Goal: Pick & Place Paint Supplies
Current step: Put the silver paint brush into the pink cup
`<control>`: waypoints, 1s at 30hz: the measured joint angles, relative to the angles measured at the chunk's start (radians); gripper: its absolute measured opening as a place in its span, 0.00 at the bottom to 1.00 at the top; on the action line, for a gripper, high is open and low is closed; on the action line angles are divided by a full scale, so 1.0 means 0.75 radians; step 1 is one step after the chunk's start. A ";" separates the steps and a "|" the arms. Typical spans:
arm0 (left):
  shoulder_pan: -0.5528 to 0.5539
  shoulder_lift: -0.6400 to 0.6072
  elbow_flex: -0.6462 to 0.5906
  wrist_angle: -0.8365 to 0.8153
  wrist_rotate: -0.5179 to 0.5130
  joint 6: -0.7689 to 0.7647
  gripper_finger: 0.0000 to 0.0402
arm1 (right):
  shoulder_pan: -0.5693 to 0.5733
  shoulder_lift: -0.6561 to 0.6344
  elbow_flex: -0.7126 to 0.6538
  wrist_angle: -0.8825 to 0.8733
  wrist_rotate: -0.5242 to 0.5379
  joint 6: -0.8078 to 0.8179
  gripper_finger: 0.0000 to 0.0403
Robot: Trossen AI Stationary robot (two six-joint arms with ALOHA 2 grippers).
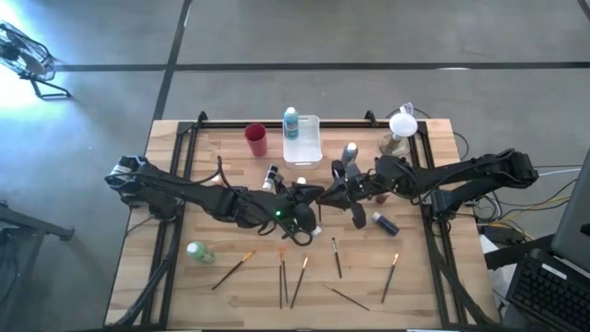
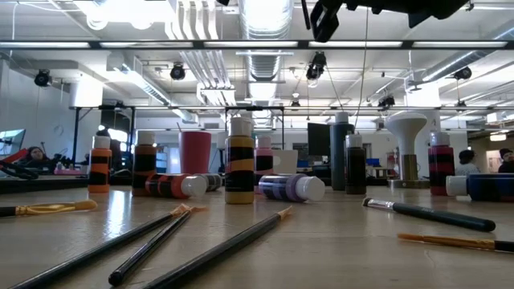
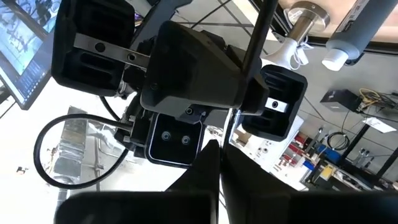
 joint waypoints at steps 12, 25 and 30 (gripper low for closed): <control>-0.006 -0.003 0.000 -0.016 0.005 -0.472 0.04 | 0.000 -0.020 0.000 -0.067 0.024 -0.027 0.03; 0.001 -0.169 0.000 -0.131 0.002 -1.405 0.30 | 0.019 -0.203 -0.009 -0.285 0.153 -0.128 0.03; 0.056 -0.198 0.000 -0.244 0.040 -2.051 0.40 | 0.069 -0.230 -0.031 -0.288 0.224 -0.274 0.03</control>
